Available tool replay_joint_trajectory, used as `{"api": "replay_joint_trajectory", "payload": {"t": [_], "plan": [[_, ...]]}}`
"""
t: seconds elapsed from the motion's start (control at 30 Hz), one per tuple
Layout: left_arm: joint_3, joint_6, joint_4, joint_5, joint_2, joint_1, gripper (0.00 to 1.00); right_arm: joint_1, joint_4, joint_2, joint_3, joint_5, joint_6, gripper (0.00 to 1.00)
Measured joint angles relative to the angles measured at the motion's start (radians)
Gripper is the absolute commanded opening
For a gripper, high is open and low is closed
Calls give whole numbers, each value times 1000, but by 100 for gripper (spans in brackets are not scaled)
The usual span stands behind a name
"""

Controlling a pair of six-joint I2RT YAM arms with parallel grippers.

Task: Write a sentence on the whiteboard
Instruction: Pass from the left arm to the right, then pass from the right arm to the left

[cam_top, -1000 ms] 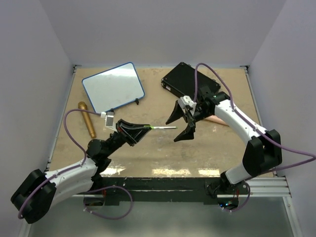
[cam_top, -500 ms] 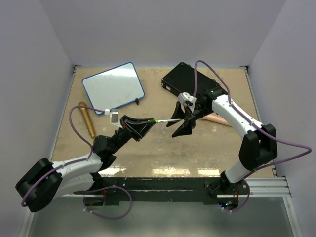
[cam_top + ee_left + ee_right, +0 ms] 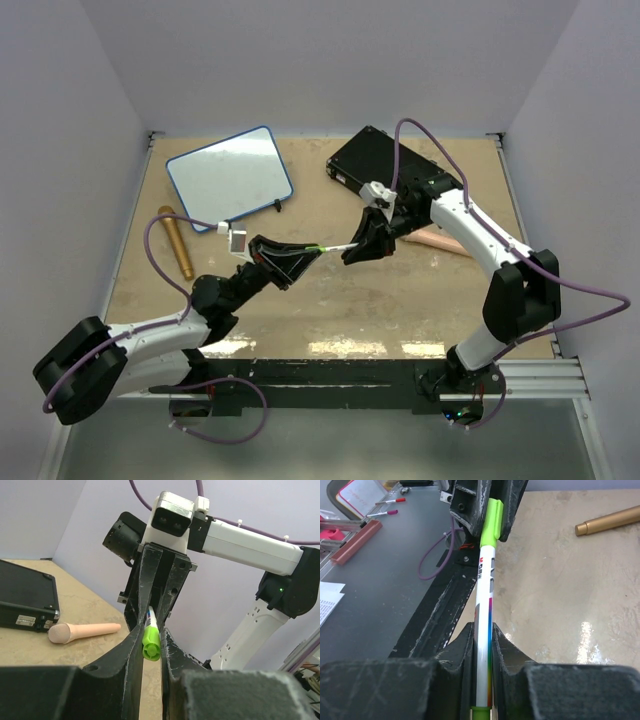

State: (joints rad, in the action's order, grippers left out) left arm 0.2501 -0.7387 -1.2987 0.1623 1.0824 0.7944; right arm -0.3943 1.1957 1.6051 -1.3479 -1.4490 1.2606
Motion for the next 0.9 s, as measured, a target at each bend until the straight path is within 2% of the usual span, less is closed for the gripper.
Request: {"api": "replay_joint_trajectory", "payload": {"t": [0.1, 0.2, 0.37, 0.47, 0.57, 0.67, 0.77, 0.9], "plan": [[0, 23, 47, -4, -29, 0, 73, -4, -41, -10, 1, 6, -44, 0], [3, 75, 172, -16, -121, -9, 83, -11, -138, -70, 36, 47, -146, 0], [105, 217, 511, 9, -297, -12, 85, -13, -376, -254, 171, 169, -353, 0], [214, 299, 683, 48, -315, -13, 85, -13, -436, -316, 200, 225, -398, 0], [298, 362, 804, 118, -271, -14, 85, -17, -457, -325, 200, 256, -395, 0], [349, 393, 872, 198, -176, -14, 77, -20, -451, -314, 200, 285, -383, 0], [363, 397, 921, 256, -82, -14, 70, -23, -453, -318, 200, 306, -379, 0], [370, 391, 956, 306, -19, -14, 68, -25, -459, -330, 212, 316, -379, 0]]}}
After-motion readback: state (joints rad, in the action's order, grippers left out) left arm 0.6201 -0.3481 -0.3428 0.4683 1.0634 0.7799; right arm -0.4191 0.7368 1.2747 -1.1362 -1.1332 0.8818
